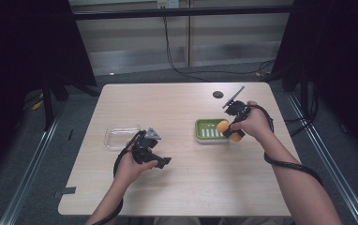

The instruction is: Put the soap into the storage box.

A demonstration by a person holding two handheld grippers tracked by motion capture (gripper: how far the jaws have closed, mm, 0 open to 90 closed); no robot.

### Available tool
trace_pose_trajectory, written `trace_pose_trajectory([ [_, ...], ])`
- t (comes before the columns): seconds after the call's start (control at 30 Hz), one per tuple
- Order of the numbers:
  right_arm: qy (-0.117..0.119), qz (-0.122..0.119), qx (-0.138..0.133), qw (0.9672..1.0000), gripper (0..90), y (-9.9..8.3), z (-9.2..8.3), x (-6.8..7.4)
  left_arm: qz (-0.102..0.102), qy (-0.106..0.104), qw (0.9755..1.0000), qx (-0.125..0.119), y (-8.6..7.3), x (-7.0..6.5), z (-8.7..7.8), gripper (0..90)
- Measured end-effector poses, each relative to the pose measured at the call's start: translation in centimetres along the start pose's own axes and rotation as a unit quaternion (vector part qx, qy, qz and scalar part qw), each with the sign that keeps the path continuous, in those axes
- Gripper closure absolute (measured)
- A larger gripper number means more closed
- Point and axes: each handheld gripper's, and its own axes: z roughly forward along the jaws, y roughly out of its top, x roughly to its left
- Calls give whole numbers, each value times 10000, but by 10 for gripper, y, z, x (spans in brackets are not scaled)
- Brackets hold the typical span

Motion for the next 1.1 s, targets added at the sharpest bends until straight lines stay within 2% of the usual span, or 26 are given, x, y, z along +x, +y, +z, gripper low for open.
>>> trace_pose_trajectory([
  [0.03,8,10,-4,10000,501,0,0,0,12,50,10000,25,0,0,0,63],
  [0.1,-15,-22,-37,10000,501,1,1,1,-39,51,10000,-8,0,-1,0,63],
  [0.5,18,-98,24,9999,501,6,3,1,4,43,10000,38,0,-1,0,63],
  [0.53,7,-175,62,9998,501,7,3,0,-38,40,10000,16,0,-2,1,63],
  [0.57,21,-105,41,9999,501,7,3,2,-28,43,10000,19,0,-1,1,63],
  [0.73,22,-210,39,9998,501,9,4,2,12,30,10000,23,-1,-1,1,63],
  [1.1,72,-179,27,9998,501,11,5,-2,-9,26,10000,21,-1,-2,3,61],
])
